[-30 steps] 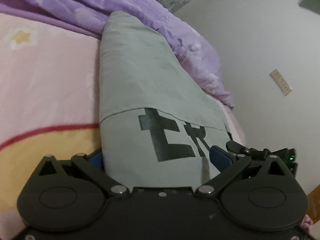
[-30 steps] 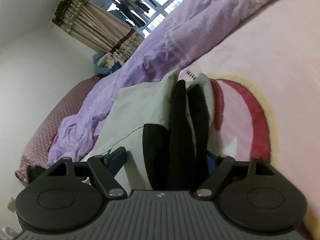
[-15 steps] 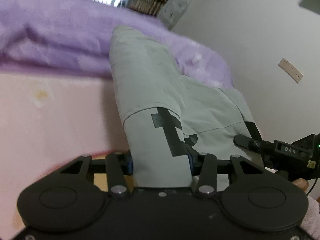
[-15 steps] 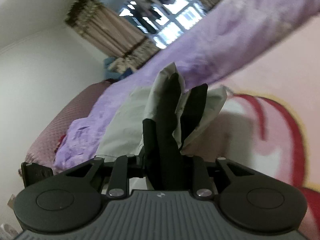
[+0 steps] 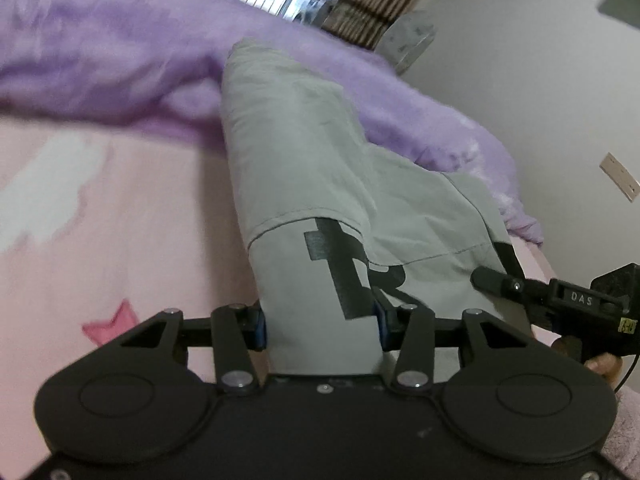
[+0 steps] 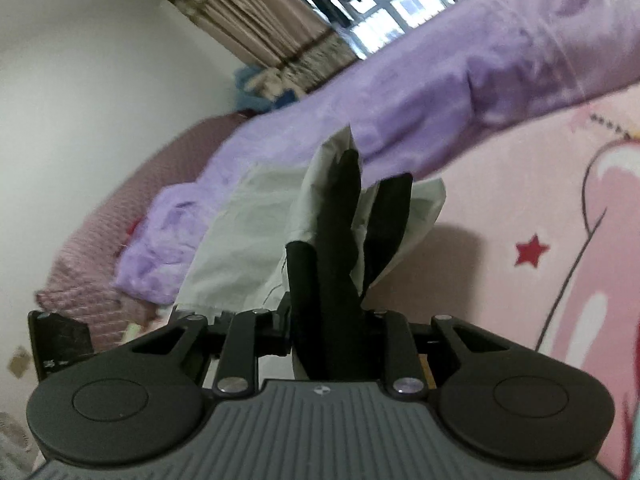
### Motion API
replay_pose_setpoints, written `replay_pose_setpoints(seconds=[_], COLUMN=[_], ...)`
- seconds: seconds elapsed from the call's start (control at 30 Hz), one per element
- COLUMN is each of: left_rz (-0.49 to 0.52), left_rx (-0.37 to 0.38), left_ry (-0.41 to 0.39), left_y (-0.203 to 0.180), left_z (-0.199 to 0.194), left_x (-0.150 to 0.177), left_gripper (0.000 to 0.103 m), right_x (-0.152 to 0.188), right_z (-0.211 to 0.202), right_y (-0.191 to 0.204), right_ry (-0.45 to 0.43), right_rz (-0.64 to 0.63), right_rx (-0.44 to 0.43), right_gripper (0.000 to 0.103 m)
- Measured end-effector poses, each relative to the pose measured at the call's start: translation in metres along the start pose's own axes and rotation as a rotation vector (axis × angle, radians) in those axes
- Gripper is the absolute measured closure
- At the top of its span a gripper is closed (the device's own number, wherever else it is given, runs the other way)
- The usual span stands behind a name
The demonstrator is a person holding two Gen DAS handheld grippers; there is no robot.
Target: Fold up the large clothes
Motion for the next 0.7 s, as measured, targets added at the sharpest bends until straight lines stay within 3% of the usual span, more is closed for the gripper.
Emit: replay_pose_setpoints(seconds=[0.1,0.2,0.33,0.4,0.47,0.57,0.7], left_rz=[-0.053,-0.030,-0.007,0.007,0.058,0.138,0.160], left_rx=[0.035,0.061,0.020,-0.041,-0.103,-0.144,-0.168], left_ry=[-0.002,-0.027,-0.025,-0.031,-0.073,-0.145,-0.206], left_y=[0.027,0.031,0.024,0.014,-0.001,-0.025,-0.059], left_z=[0.014,0.016,0.016,0.007,-0.009,-0.048,-0.087], left_x=[0.005,0.013,0.009,0.002,-0.007,-0.004,0.024], left_gripper=[0.033,0.022,0.020,0.023,0.023,0.023,0.023], right_x=[0.010,0.019,0.023,0.022,0.019,0.014,0.018], right_z=[0.009,0.008,0.012,0.010,0.000,-0.027,-0.064], right_y=[-0.010,-0.020,-0.020,-0.022,-0.018,0.004,0.053], right_ry=[0.012,0.021,0.031,0.035,0.032,-0.005,-0.035], right_rz=[-0.026,-0.064,-0.028,0.001,0.003,-0.081,-0.230], right_rx=[0.068,0.086,0.088,0.083,0.124,0.205,0.312], right_gripper=[0.068,0.064,0.053,0.051,0.041,0.042,0.044])
Point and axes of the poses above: each gripper's, at about its wrist camera, not at the fingertips, and z roughly the way its jaws point, y to its left, x to its underside, the point moved 4 cm from there along z, roughly the way its jaws point, and after that the axes turned 8 degrees about -z, right-handed, at the moved point
